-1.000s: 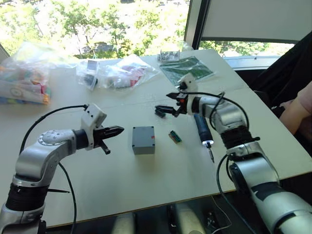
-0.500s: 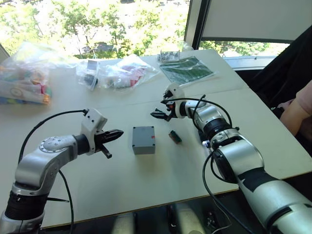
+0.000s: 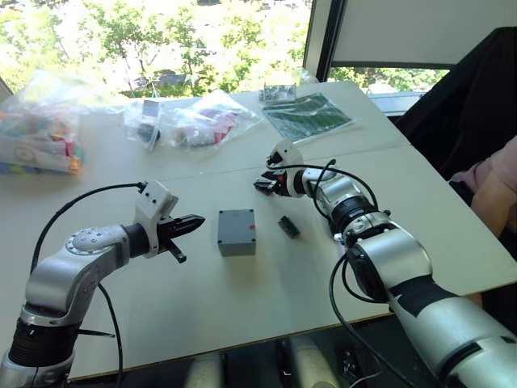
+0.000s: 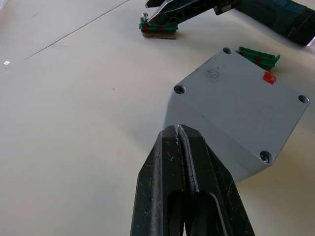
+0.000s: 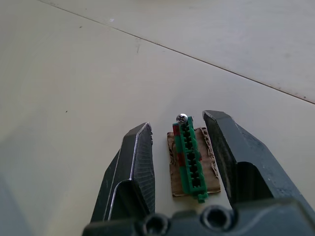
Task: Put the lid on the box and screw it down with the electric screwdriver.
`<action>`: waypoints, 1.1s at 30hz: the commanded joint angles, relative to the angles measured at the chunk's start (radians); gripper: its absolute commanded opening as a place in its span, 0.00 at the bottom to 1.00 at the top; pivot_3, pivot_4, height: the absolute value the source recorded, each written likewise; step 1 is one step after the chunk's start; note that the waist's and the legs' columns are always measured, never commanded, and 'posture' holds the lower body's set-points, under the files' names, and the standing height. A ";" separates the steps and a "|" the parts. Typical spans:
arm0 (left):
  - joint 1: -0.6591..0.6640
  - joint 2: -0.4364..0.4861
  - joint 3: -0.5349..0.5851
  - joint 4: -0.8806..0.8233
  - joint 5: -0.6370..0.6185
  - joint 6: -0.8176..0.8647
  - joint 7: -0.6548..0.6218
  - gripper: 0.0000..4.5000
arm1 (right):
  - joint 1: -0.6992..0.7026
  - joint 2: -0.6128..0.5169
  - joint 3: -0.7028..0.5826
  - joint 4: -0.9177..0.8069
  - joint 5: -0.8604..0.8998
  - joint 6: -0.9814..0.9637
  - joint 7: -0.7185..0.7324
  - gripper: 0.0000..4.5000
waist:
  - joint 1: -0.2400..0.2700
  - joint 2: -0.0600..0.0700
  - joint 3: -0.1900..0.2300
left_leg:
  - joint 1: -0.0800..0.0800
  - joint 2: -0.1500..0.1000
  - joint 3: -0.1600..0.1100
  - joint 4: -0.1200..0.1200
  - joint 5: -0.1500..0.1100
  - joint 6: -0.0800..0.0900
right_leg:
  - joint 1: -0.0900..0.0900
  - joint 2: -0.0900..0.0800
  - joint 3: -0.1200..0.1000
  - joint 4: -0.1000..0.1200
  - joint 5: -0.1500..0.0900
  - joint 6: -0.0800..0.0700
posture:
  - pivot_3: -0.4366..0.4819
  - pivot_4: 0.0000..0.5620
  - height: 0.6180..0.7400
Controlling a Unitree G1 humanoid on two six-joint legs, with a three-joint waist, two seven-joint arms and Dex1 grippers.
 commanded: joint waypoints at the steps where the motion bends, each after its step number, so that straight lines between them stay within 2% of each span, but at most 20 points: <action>1: -0.009 0.000 -0.002 -0.006 0.003 -0.027 0.000 0.00 | -0.036 0.015 -0.022 0.000 -0.006 -0.020 -0.012 0.40 | -0.003 0.000 0.000 | 0.000 0.000 0.000 0.000 0.000 0.000 | 0.000 0.000 0.000 0.000 0.000 0.000 | 0.48 0.27 1.00; 14: 0.007 -0.004 -0.004 -0.009 0.010 -0.040 0.007 0.00 | -0.048 0.049 -0.057 0.027 -0.010 -0.014 -0.048 0.40 | -0.003 0.000 0.000 | 0.000 0.000 0.000 0.000 0.000 0.000 | 0.000 0.000 0.000 0.000 0.000 0.000 | 0.48 0.27 1.00; 18: 0.011 -0.003 -0.004 -0.011 0.010 -0.043 0.010 0.00 | -0.051 0.060 -0.071 0.033 -0.008 -0.013 -0.065 0.18 | -0.003 0.000 0.000 | 0.000 0.000 0.000 0.000 0.000 0.000 | 0.000 0.000 0.000 0.000 0.000 0.000 | 0.48 0.27 1.00; 20: 0.013 -0.002 -0.004 -0.012 0.011 -0.044 0.012 0.00 | -0.053 0.063 -0.077 0.035 -0.008 -0.012 -0.071 0.02 | -0.003 0.000 0.000 | 0.000 0.000 0.000 0.000 0.000 0.000 | 0.000 0.000 0.000 0.000 0.000 0.000 | 0.48 0.27 1.00; 33: 0.020 0.000 -0.006 -0.004 0.012 -0.053 0.009 0.00 | -0.044 0.060 -0.091 0.034 -0.022 -0.003 -0.057 0.02 | -0.003 0.000 0.000 | 0.000 0.000 0.000 0.000 0.000 0.000 | 0.000 0.000 0.000 0.000 0.000 0.000 | 0.48 0.27 1.00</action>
